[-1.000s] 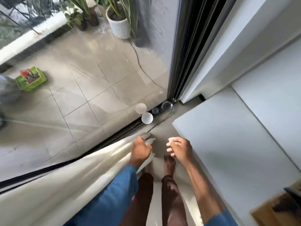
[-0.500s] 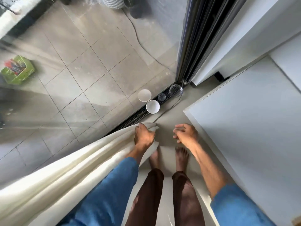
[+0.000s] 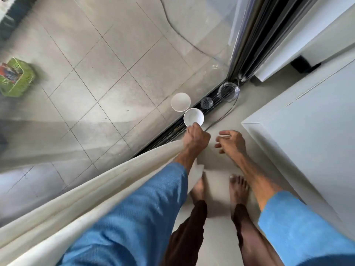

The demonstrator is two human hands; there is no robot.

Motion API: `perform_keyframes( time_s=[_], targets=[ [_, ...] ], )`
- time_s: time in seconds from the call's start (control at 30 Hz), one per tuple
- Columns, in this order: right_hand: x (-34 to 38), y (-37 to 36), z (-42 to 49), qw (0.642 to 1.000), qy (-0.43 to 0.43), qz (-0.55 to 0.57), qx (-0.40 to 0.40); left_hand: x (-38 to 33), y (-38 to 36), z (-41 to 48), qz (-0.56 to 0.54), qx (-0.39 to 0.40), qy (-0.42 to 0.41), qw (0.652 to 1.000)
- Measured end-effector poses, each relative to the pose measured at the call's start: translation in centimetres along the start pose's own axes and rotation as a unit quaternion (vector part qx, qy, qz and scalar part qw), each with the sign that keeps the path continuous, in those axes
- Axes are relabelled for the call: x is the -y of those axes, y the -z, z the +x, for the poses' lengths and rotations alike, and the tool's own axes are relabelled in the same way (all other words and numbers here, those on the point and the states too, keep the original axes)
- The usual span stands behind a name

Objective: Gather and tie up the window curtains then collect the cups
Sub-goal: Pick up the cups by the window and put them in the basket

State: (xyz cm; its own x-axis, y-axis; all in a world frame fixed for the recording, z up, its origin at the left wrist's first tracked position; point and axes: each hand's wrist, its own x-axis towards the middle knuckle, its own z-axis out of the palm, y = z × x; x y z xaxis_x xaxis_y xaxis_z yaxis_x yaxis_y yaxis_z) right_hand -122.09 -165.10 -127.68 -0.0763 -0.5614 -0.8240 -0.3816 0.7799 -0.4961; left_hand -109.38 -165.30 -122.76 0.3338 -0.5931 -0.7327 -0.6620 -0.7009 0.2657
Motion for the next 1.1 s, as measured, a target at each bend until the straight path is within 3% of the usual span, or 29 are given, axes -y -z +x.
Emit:
perform_keyframes(
  time_s=[0.33,0.6,0.77,0.9,1.1],
  targets=[
    [0.3,-5.3,14.6,0.995,0.004,0.083,-0.055,-0.6,-4.0,14.9,0.051,-0.03,-0.046,0.997],
    [-0.8,-5.8,24.1,0.95,-0.088,0.285,-0.095,0.5,-7.2,22.5,0.073,-0.029,-0.046,0.996],
    [-1.2,-5.4,26.5,0.945,-0.077,0.307,-0.083,0.5,-8.1,23.2,0.096,-0.056,-0.059,0.992],
    [0.0,-4.9,26.8,0.94,-0.068,0.326,-0.072,-0.2,-7.6,22.3,0.018,-0.083,-0.047,0.995],
    [0.0,-4.2,21.3,0.936,-0.111,0.332,-0.048,0.7,-5.9,18.1,0.0,-0.121,-0.07,0.99]
  ],
)
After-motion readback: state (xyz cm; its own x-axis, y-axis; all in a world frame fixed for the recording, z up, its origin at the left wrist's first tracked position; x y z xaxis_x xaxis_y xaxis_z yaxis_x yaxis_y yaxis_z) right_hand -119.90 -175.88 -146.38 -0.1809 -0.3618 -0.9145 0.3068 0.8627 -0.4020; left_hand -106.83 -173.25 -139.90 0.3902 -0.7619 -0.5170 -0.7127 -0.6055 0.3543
